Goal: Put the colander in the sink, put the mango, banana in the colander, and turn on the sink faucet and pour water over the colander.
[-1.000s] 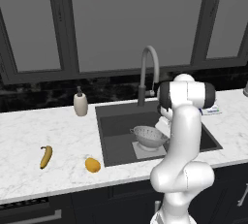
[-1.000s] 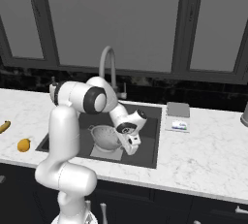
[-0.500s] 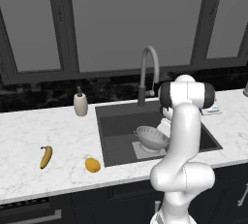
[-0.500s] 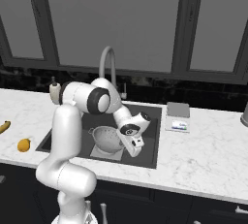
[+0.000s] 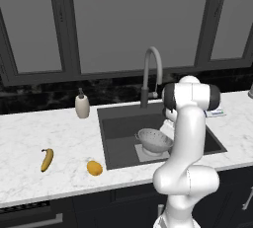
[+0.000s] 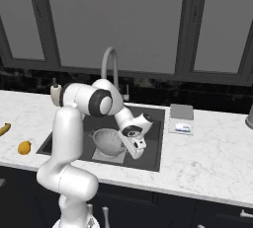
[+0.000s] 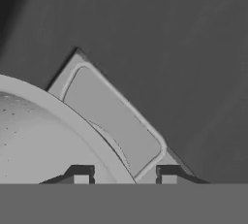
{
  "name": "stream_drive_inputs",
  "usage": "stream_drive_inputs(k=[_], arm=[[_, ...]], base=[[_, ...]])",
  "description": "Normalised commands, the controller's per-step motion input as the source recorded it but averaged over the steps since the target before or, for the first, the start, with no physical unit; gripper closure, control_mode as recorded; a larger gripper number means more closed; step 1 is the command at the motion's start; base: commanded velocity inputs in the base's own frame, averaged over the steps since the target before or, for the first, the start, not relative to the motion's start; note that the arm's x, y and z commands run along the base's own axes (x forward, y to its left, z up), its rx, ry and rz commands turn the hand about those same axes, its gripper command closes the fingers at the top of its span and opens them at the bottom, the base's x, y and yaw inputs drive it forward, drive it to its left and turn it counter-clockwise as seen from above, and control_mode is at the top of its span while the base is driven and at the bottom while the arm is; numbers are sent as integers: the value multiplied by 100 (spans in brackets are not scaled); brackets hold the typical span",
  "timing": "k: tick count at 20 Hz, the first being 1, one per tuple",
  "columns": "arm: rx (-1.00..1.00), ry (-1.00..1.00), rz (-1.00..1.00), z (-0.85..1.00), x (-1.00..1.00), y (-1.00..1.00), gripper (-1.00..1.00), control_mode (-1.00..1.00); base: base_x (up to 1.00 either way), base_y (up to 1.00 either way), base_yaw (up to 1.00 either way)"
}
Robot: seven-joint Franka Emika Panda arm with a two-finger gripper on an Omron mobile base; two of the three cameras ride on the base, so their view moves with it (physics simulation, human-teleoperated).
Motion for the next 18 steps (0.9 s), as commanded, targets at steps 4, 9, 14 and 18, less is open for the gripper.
stream_drive_inputs(k=[4,9,14,18], arm=[[0,-8,0,25,-32,0,-100,-100],[0,-13,0,32,-42,6,-100,-100],[0,-8,3,54,-44,0,-100,-100],[-4,-8,13,70,-48,2,-100,-100]], base=[[0,0,0],[0,0,0],[0,0,0],[0,0,0]])
